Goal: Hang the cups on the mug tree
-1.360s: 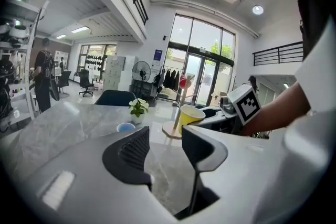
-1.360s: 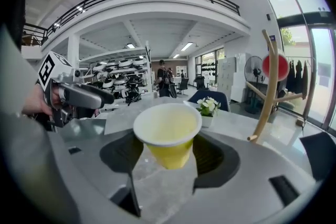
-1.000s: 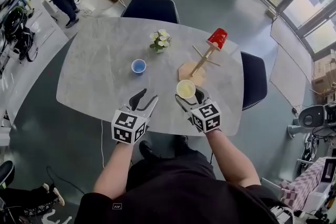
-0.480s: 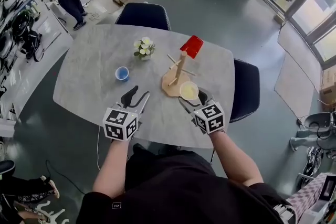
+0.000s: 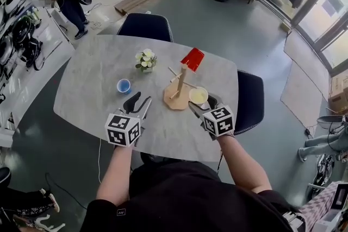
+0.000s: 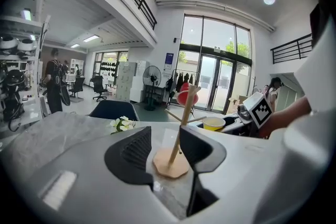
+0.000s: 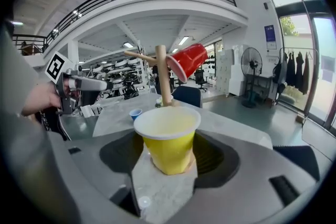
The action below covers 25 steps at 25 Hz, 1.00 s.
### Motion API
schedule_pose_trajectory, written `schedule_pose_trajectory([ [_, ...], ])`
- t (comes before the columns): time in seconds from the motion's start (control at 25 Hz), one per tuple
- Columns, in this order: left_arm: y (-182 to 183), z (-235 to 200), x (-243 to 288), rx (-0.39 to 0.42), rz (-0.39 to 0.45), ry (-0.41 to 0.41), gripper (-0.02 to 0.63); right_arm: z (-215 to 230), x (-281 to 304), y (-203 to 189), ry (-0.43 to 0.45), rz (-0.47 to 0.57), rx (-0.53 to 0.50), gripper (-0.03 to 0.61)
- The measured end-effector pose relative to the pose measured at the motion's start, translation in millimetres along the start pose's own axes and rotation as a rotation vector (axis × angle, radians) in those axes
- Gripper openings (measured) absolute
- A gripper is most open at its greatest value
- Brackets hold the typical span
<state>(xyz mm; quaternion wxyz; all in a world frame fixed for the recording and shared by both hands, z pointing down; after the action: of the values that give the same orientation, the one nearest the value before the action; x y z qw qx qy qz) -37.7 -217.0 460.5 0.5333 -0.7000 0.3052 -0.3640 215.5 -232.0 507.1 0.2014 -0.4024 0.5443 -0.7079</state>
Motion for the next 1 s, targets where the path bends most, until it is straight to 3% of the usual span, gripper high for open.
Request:
schedule_pose_trajectory([
  [0.16, 3, -6, 3, 0.005, -0.005, -0.029, 0.175, 6, 1, 10, -0.055, 0.007, -0.020, 0.301],
  [0.4, 1, -10, 9, -0.001, -0.007, -0.077, 0.167, 11, 9, 30, -0.110, -0.028, -0.154, 0.301],
  [0.72, 2, -30, 8, -0.029, 0.002, -0.097, 0.156, -6, 39, 51, -0.041, -0.157, -0.352, 0.299],
  [1.0, -7, -45, 1, -0.055, -0.010, -0.078, 0.150, -15, 60, 48, -0.062, -0.233, -0.474, 0.299],
])
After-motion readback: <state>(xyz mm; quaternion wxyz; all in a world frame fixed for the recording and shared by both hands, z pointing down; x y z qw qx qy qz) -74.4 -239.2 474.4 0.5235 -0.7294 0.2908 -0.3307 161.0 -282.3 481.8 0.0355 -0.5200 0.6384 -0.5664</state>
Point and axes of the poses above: the fingertips, and each gripper's own axes: x forward along the fingers, z to its right, y out of its top, the point moved 6 cm from there along -x, backward along the fingers, and after that the axes turned 11 degrees about z, right-handed, at the moved point
